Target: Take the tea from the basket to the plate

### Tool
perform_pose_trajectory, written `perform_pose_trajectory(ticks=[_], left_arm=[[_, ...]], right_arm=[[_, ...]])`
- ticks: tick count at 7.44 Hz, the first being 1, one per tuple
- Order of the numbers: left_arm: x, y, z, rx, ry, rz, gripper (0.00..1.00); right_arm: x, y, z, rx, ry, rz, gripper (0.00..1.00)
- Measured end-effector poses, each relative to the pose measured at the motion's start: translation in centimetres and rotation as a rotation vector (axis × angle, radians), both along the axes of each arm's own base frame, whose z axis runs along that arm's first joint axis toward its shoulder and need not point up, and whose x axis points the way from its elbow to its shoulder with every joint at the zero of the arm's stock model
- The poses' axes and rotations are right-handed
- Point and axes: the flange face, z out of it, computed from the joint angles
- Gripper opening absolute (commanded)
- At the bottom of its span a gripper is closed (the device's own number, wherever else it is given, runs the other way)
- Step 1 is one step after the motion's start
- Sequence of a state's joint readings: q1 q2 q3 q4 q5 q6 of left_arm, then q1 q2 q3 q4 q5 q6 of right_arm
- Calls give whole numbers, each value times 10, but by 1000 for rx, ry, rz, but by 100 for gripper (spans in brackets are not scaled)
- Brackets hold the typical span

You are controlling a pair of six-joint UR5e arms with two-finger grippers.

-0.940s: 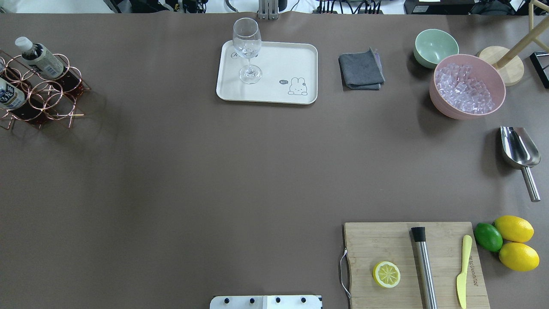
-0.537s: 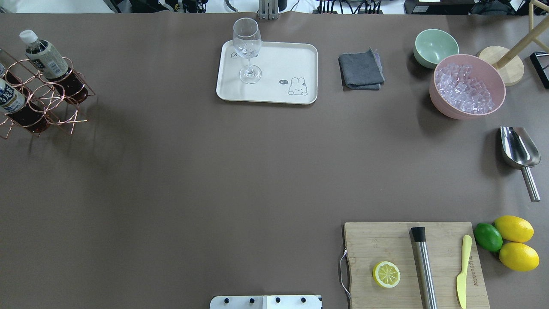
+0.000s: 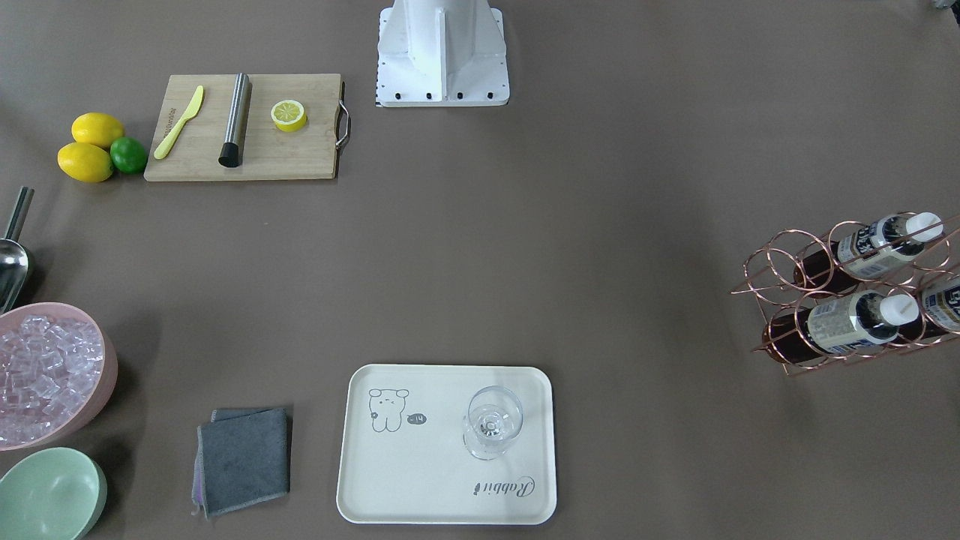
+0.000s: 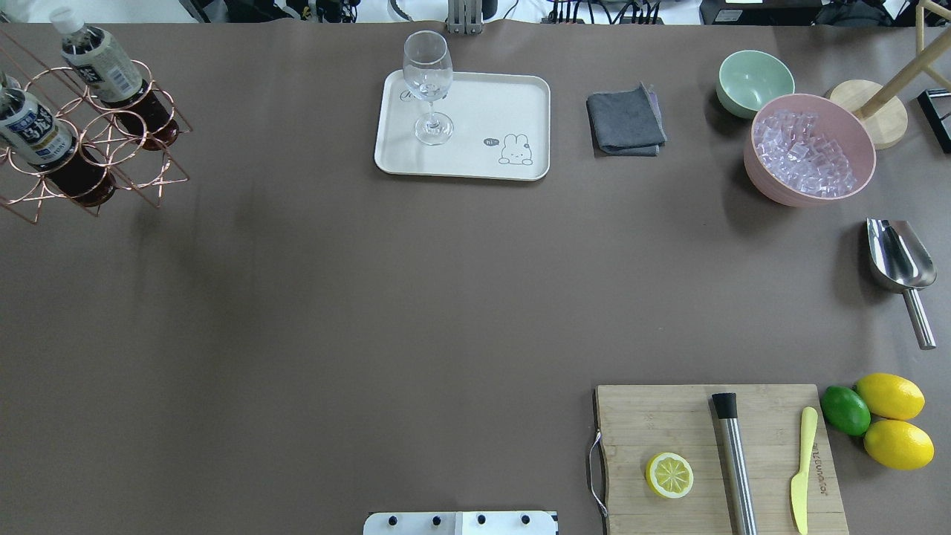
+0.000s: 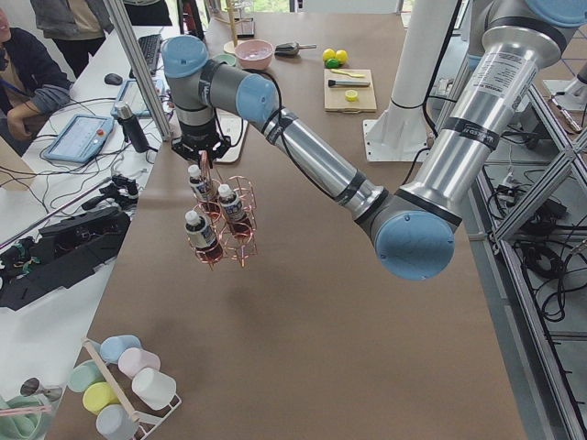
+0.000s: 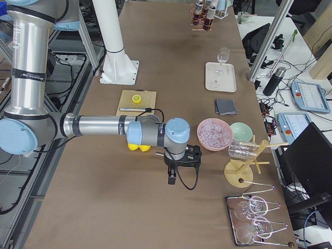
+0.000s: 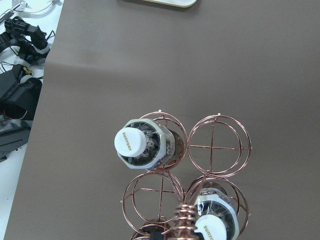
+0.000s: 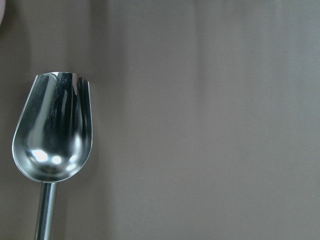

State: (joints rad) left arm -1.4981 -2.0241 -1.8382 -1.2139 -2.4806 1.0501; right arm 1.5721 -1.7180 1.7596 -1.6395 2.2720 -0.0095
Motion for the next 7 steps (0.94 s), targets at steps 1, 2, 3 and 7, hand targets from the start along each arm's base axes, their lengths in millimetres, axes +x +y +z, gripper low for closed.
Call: perform_pose_trajectory(ticks=[1,2,3,7], left_arm=[[22,4,-32,29,10,11,0],[52,6,-63,56,17,37,0],[84,13,-93,73,15,49,0],[230,70,-199,60,38,66,0]], right_arm=[[1,0,-2,12,-6,4,100],[2,1,-2,15,-10,5,100],[2,2,-2,16,-16,7,100],[-22,-24,-59,267,-117,52,100]])
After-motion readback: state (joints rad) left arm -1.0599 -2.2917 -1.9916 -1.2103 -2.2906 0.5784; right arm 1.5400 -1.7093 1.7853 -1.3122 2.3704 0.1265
